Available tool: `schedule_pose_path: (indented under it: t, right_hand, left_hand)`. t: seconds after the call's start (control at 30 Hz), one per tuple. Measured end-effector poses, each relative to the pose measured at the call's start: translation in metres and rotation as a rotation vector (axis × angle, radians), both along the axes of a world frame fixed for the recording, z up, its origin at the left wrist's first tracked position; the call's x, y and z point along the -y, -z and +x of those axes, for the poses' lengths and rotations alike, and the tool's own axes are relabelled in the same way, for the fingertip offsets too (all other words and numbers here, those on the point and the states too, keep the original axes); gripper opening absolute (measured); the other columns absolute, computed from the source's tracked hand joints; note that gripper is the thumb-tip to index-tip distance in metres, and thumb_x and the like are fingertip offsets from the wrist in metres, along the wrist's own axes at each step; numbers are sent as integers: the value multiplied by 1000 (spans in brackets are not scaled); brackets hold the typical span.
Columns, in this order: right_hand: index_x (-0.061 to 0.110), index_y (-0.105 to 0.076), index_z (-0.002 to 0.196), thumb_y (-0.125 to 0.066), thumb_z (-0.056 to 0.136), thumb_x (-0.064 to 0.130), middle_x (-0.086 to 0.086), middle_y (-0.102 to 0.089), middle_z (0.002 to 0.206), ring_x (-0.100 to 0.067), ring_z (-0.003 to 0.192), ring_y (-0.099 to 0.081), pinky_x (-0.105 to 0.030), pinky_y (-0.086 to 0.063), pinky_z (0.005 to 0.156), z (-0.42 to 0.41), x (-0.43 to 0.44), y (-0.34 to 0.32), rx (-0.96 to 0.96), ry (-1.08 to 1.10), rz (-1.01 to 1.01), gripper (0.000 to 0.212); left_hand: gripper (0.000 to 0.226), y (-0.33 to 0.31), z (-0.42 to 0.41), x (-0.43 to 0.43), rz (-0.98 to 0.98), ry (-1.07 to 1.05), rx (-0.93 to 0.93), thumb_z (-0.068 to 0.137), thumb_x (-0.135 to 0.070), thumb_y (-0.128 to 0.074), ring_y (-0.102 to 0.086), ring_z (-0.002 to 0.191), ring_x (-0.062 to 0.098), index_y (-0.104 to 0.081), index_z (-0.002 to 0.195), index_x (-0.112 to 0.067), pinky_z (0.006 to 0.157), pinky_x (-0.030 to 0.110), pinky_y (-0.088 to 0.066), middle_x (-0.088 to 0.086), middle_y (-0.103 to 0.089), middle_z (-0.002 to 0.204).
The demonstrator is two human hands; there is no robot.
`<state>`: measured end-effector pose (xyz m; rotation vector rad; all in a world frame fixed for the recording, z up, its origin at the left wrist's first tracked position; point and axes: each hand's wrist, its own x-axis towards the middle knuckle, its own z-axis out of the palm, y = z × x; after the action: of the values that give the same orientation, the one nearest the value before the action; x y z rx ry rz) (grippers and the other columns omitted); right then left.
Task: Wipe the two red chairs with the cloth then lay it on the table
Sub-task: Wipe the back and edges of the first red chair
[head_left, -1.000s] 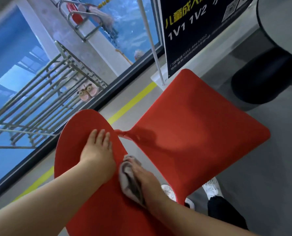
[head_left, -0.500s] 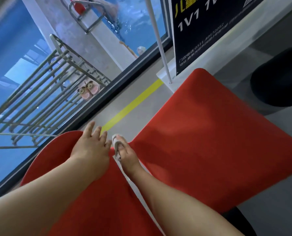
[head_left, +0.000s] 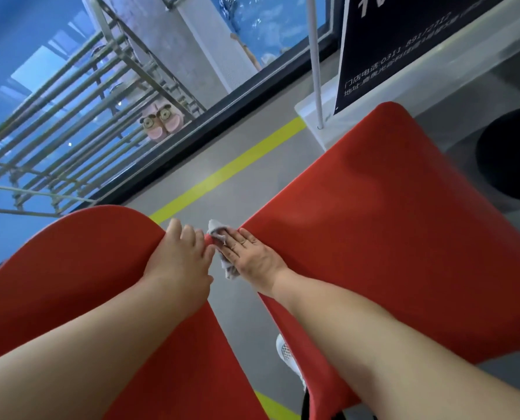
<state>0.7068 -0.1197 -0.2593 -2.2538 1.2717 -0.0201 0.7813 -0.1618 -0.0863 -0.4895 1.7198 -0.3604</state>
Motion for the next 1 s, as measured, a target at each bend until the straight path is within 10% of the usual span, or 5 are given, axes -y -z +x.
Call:
schedule_pose_path:
  t: [0.23,0.83,0.93,1.0]
  right_hand:
    - [10,0,148,-30,99,25,-6,4,159,-23,146,9,-36,9,117,-21,-61,9,-50,-282,-12,60]
    - [18,-4,149,-35,98,27,-4,6,159,-20,146,9,-33,4,119,-59,-217,-29,-100,-346,326,61]
    - [19,-19,148,-38,97,16,-4,-6,159,-16,146,-7,-35,-16,118,-59,-225,-48,-62,-281,438,54]
    - [12,-41,138,-44,95,15,-10,-36,149,-2,123,-51,-27,-45,98,-63,-220,-71,26,-106,491,43]
  left_hand:
    - [58,-5,1,-27,64,-36,23,96,-46,-10,15,141,35,-8,145,-15,109,56,16,17,10,154]
    - [60,-33,-1,-130,151,-317,13,94,-52,-12,16,141,31,0,146,-23,109,56,15,9,12,156]
    - [60,-48,3,-140,130,-343,-49,94,-52,-11,13,142,28,-1,146,-23,111,54,13,7,9,156]
    - [60,-62,5,-146,103,-363,-76,94,-52,-11,11,143,28,-2,146,-23,111,55,12,7,7,156]
